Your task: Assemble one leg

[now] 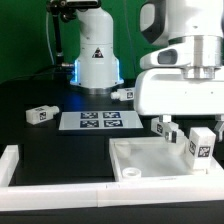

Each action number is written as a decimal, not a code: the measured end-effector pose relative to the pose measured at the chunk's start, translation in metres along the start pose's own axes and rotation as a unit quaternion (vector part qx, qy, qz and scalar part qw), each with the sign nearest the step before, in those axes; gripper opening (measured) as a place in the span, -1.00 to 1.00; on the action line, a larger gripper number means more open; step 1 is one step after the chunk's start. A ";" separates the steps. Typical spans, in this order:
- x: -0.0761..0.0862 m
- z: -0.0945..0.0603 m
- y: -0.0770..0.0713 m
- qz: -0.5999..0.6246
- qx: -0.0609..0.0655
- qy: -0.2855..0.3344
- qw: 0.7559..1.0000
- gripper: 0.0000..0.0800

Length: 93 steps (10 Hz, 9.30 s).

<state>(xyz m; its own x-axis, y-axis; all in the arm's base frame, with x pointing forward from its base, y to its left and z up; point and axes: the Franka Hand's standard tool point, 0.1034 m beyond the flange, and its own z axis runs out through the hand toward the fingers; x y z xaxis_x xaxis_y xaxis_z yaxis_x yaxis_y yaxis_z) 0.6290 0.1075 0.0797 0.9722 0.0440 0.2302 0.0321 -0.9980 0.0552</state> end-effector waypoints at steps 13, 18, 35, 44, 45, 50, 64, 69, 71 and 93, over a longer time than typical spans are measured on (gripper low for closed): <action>0.026 -0.004 -0.009 0.036 0.005 -0.036 0.999 -0.29; 0.019 -0.006 -0.004 0.269 -0.018 -0.016 0.963 -0.29; 0.017 -0.006 -0.017 0.166 0.001 -0.020 0.986 0.62; 0.019 -0.001 0.005 -0.020 0.015 -0.032 0.999 0.62; 0.017 0.001 -0.004 -0.012 0.017 -0.033 0.999 0.62; 0.016 0.001 -0.007 0.030 0.017 -0.034 0.999 -0.05; 0.010 0.004 -0.030 0.690 0.010 -0.055 0.722 -0.14; 0.009 0.005 -0.030 0.706 0.019 -0.058 0.705 -0.19; 0.009 0.003 -0.030 0.567 0.020 -0.068 0.821 0.38; 0.011 0.011 0.009 0.601 0.014 -0.075 0.796 -0.28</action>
Offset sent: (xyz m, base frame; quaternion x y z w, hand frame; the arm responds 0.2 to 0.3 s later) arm 0.0089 0.0221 0.0056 0.0362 -0.0535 0.0225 0.9977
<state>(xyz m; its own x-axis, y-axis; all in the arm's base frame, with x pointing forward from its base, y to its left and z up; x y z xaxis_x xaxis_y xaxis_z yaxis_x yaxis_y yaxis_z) 0.6421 0.0989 0.0722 0.3214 -0.9468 -0.0180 -0.9383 -0.3158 -0.1406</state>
